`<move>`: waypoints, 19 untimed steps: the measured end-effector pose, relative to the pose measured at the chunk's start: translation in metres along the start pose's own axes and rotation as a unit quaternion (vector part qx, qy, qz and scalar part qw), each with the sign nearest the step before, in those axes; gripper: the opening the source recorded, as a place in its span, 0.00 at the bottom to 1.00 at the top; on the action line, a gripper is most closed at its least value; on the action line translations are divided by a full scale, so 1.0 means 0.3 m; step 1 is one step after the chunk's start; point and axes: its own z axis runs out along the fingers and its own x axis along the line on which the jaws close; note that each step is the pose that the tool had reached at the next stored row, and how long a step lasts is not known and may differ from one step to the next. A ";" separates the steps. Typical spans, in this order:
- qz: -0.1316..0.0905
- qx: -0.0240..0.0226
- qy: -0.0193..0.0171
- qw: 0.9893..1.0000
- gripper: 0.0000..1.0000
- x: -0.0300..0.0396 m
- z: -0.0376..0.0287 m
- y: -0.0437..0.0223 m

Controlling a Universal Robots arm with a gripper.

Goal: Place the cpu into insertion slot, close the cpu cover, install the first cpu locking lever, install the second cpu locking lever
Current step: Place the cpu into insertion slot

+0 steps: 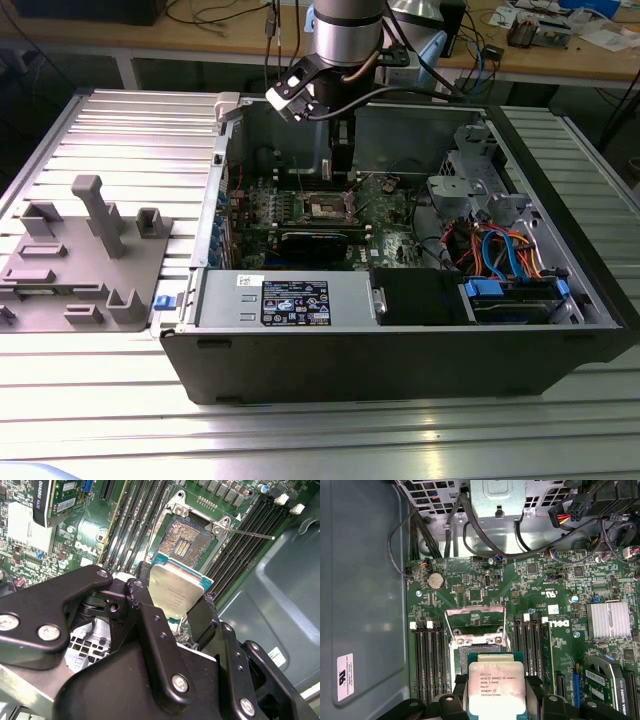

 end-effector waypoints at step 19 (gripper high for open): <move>0.004 0.000 0.000 1.000 0.54 0.000 0.003 0.000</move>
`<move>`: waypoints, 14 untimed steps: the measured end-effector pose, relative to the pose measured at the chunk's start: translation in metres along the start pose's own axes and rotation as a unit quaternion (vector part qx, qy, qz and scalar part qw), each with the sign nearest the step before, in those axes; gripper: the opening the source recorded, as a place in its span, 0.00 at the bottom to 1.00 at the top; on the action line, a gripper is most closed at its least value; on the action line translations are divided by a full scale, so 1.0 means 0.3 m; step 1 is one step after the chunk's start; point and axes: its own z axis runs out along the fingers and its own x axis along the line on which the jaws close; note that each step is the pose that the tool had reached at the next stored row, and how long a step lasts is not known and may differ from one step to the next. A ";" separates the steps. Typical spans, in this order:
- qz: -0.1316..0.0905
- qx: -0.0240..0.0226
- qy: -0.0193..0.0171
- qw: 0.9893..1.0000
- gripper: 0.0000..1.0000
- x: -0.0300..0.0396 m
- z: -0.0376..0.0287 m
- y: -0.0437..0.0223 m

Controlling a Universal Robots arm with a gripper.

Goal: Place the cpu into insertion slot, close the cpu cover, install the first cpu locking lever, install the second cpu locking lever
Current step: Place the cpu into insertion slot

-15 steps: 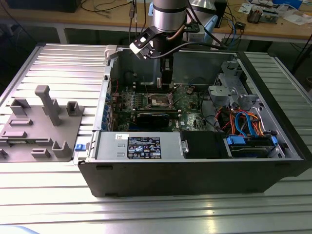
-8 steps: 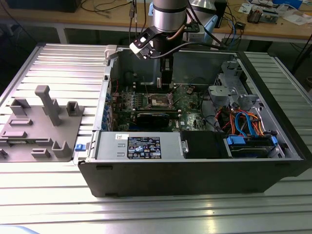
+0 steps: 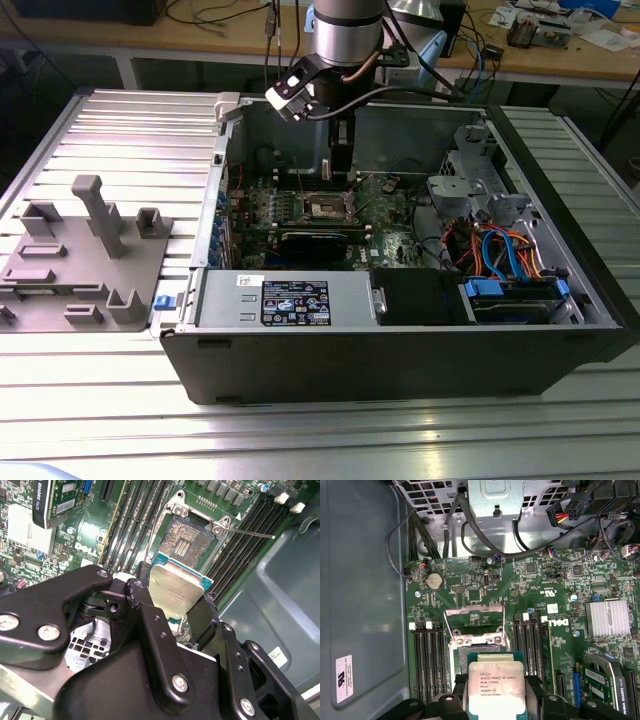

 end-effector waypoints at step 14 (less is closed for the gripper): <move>0.000 0.000 0.000 1.000 0.54 0.001 0.011 -0.007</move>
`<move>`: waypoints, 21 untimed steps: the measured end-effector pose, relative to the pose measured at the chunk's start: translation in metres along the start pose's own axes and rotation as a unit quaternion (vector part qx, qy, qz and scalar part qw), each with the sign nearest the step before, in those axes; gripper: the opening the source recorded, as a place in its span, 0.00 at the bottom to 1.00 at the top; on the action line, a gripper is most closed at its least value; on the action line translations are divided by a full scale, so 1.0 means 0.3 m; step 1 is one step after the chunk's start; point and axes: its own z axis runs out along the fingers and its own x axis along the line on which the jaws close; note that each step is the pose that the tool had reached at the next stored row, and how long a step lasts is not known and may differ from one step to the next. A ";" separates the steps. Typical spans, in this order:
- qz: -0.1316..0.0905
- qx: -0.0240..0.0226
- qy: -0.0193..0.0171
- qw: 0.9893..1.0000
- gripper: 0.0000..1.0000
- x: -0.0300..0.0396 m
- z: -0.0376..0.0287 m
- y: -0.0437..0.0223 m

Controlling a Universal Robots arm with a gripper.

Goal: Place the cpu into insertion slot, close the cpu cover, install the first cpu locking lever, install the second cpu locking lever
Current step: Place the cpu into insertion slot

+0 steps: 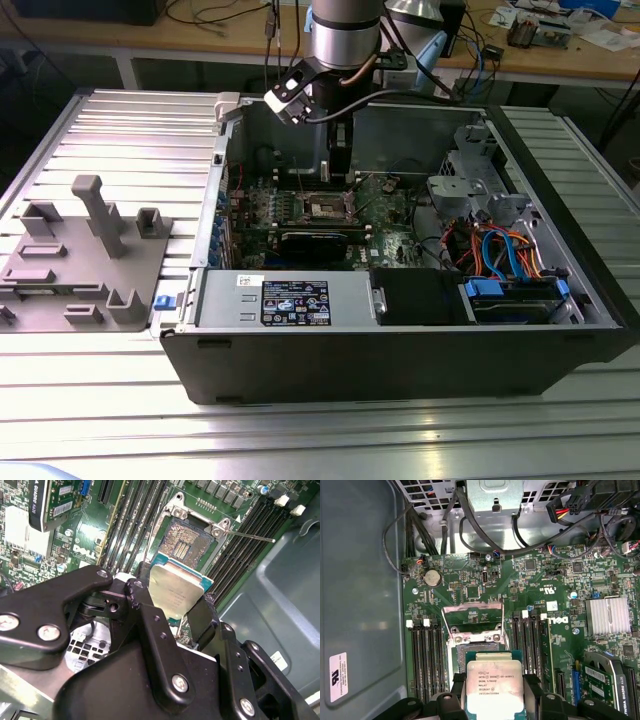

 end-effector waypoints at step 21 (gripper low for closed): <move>0.000 0.000 0.000 1.000 0.54 0.000 0.011 -0.001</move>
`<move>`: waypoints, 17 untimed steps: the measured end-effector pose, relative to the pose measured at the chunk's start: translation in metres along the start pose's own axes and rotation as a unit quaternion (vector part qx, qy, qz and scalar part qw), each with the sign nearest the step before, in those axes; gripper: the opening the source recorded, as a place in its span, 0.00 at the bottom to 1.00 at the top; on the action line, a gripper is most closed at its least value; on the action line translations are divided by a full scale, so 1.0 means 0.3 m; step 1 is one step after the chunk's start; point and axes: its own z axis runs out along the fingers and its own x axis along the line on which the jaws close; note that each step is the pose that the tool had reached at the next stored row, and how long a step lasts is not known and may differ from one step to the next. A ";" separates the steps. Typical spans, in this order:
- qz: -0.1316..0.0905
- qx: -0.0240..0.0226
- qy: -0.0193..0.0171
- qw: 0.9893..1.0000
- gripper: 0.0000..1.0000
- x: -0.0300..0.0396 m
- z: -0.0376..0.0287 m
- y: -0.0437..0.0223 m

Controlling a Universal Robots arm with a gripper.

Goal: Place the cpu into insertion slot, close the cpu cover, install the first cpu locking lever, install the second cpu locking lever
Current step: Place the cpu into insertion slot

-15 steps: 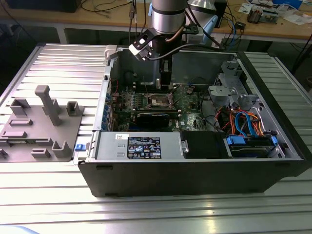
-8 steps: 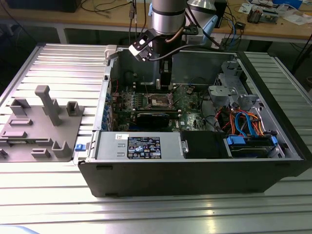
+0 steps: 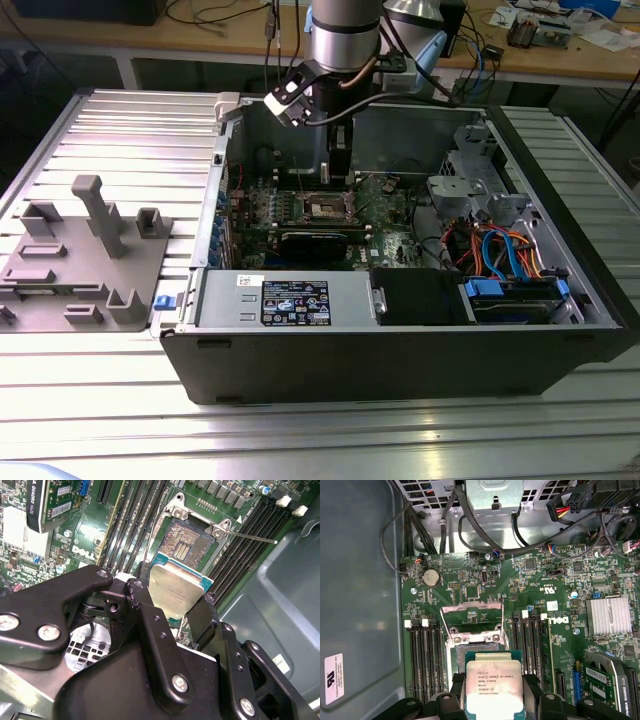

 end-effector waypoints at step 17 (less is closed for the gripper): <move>0.000 0.000 0.000 1.000 0.54 0.000 0.011 -0.001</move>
